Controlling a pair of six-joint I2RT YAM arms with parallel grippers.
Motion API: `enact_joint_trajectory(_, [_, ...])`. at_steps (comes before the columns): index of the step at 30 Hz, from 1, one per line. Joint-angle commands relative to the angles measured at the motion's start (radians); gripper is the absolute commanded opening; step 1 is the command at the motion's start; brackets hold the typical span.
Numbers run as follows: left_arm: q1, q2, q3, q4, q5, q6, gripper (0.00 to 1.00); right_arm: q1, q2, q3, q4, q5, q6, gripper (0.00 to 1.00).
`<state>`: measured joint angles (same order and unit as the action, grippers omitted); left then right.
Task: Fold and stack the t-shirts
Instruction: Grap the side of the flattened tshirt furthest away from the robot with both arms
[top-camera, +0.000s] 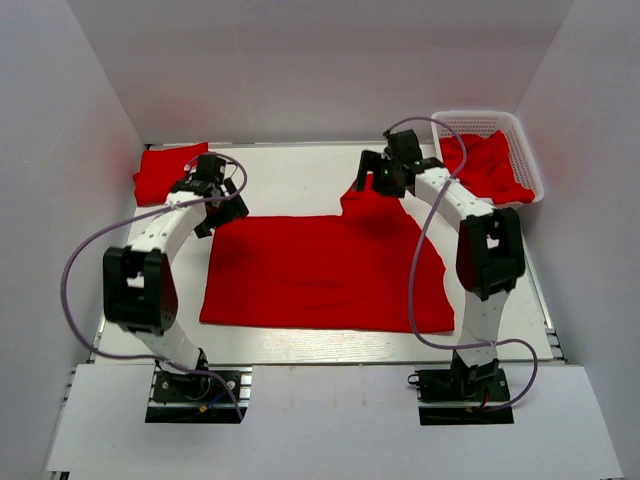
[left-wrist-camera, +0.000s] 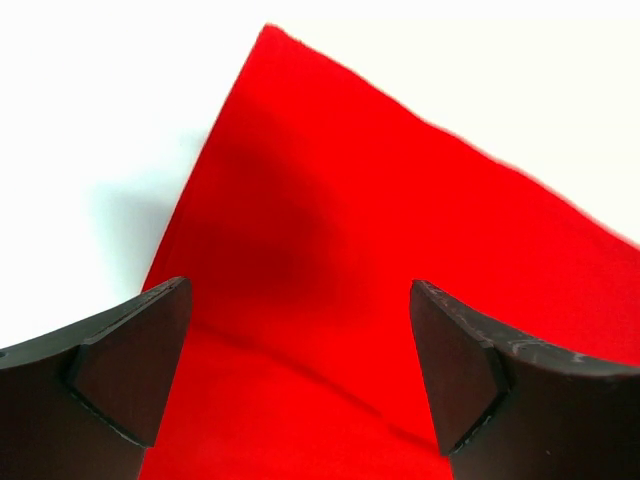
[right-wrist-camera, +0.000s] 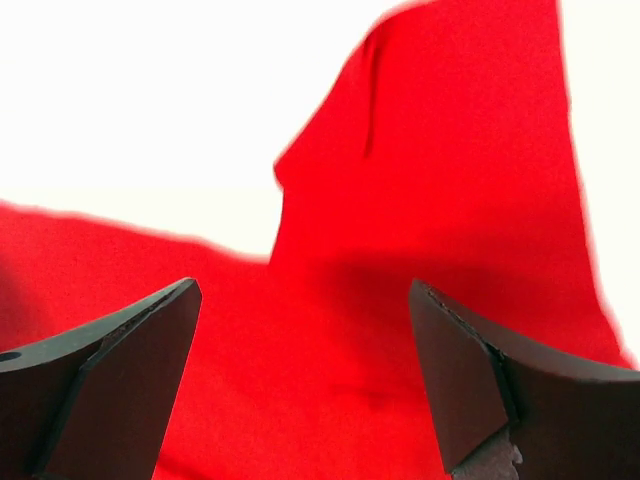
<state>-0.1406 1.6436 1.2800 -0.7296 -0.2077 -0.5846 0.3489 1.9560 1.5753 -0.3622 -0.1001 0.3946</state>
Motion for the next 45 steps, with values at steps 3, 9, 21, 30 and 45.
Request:
enact_joint_trajectory(3, [0.038,0.168,0.132,-0.013,-0.048,-0.029,1.0,0.001,0.173,0.279,-0.078,0.174,0.024,0.9])
enact_joint_trajectory(9, [0.084,0.282,0.196,0.018,-0.079,-0.055,1.0,-0.007,0.335,0.491,-0.045,0.284,0.027,0.9])
enact_joint_trajectory(21, [0.116,0.423,0.255,0.108,-0.053,-0.017,1.0,-0.001,0.549,0.644,0.054,0.356,0.024,0.9])
enact_joint_trajectory(30, [0.116,0.476,0.237,0.167,-0.029,0.018,0.93,0.005,0.596,0.658,0.078,0.459,-0.046,0.9])
enact_joint_trajectory(45, [0.105,0.496,0.177,0.187,-0.001,0.009,0.71,-0.005,0.663,0.698,0.101,0.459,-0.114,0.9])
